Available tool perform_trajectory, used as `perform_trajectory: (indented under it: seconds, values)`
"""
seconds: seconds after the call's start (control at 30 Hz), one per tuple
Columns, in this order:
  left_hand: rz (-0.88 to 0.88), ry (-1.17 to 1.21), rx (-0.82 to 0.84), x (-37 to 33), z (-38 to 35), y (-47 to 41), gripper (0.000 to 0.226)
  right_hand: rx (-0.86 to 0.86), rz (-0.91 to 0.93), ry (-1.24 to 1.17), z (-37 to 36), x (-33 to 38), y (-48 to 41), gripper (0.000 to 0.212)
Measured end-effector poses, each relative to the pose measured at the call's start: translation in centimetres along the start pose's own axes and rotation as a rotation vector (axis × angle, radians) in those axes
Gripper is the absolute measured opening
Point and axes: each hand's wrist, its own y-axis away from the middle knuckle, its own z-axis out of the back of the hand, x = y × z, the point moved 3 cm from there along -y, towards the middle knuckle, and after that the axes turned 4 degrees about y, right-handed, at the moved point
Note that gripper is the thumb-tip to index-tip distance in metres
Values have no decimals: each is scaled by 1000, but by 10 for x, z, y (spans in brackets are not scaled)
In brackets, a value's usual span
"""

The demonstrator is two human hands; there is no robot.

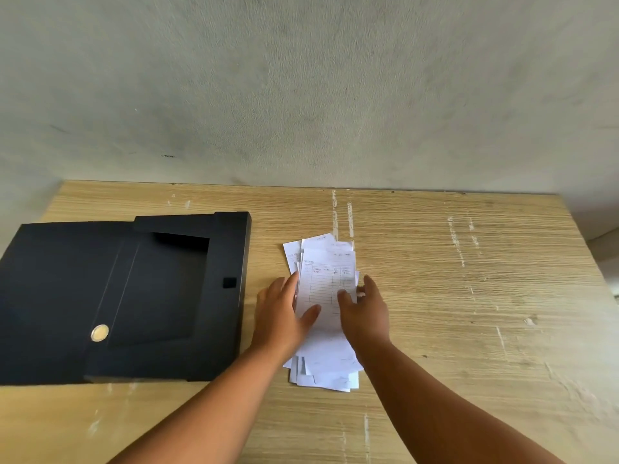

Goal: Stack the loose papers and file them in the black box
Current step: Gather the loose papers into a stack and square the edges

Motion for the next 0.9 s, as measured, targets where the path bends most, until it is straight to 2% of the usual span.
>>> perform_trajectory:
  seconds: [0.1,0.23,0.37,0.43,0.57,0.63,0.73,0.9]
  values:
    - [3,-294,174,19,-8,11,94,-5,-16,68,4,-11,5,72]
    - [-31,-436,323,35,-18,17,94,29,33,206,1,-13,12,72]
    - [7,-497,390,31,-20,14,94,76,15,175,-15,-11,17,88]
    - [17,-515,407,31,-20,13,95,67,0,91,-17,-10,18,80]
    - [34,-512,437,32,-19,13,96,62,-87,-38,-7,-6,12,38]
    - [36,-511,443,31,-19,13,96,98,-68,10,-7,-5,12,35]
    - [34,-522,453,31,-19,13,96,114,-19,106,-13,-2,17,43]
    - [19,-498,464,32,-18,13,97,84,-91,37,-14,6,16,71]
